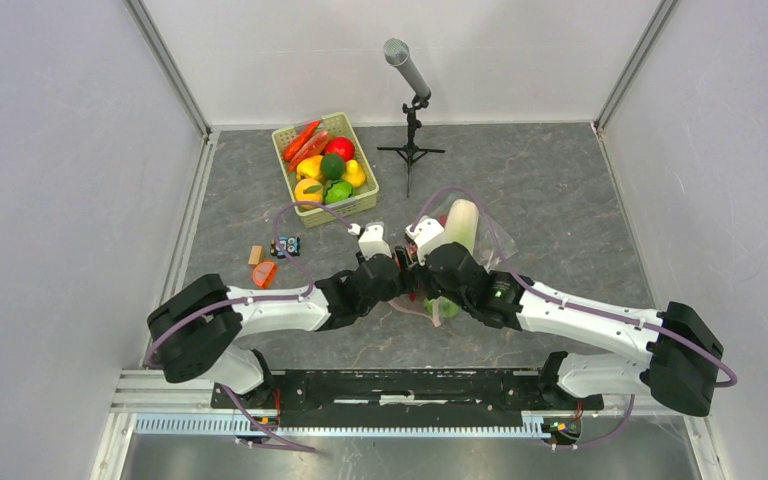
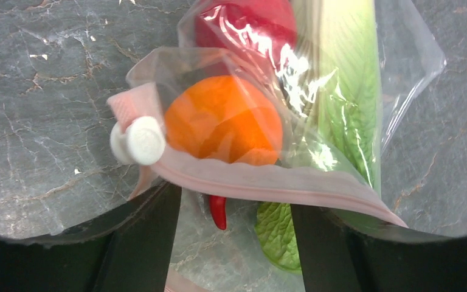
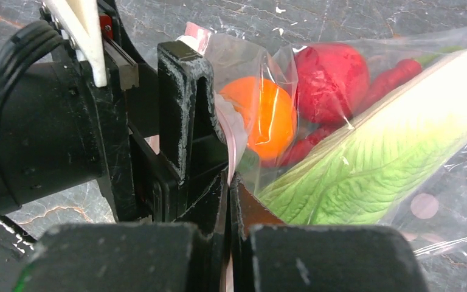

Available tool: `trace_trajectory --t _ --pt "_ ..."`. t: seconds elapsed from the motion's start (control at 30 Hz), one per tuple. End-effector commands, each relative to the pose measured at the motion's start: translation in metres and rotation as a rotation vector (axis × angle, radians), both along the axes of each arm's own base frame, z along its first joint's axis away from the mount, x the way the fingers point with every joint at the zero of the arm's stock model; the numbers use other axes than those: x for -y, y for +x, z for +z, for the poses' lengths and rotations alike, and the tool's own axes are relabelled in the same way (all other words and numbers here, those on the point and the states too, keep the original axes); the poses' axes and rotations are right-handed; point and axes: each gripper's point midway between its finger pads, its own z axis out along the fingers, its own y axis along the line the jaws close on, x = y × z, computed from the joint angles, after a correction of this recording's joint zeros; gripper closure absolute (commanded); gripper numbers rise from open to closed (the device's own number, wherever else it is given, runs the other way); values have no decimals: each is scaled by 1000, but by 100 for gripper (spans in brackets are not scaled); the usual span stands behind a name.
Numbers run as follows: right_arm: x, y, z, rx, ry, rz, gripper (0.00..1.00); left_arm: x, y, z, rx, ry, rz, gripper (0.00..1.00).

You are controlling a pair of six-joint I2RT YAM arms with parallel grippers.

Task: Open the zip-top bag and remove the fake food

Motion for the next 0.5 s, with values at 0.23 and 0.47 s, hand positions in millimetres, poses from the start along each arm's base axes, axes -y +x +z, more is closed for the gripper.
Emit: trace_trajectory --t 0.23,0.47 --pt "-20 -2 25 -12 97 39 100 3 24 14 2 -181 116 20" --pt "-25 -1 31 -7 116 47 100 8 17 35 40 -288 65 21"
